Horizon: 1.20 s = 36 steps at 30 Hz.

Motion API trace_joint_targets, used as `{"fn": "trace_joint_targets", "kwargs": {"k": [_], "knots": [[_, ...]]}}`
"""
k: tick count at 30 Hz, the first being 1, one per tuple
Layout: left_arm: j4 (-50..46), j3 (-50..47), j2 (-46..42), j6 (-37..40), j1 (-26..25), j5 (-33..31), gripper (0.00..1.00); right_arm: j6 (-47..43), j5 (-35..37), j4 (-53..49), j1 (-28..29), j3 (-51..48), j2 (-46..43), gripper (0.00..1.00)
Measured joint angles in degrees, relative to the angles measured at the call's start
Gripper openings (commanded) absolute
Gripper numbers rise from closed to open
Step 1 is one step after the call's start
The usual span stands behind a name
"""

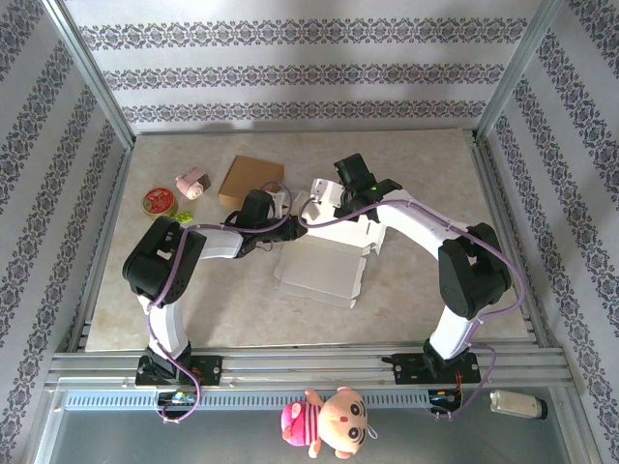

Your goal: Fold the paper box

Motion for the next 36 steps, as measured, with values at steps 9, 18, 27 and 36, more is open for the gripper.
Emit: {"fn": "trace_joint_targets", "kwargs": {"k": [9,18,27,36], "knots": [[-2.8,-3.0,-5.7,1.5,-0.3,-2.4,0.41,0.2,0.1,0.9,0.1,-0.2,0.0,0.06],[-18.3,1.6,-23.3,13.4,5.2,-12.9,0.47,0.0,1.2,3.6,0.8,-1.9,0.0,0.07],[-30.0,10.2,-10.8,23.9,9.8,-5.6,0.52,-1.5,2.7,4.9,2.4,-2.7,-0.2,0.08],[-31.6,14.6,-2.8,26.6,9.8,1.5,0.40,-2.8,3.5,6.8,3.6,-5.5,-3.3,0.09]]}}
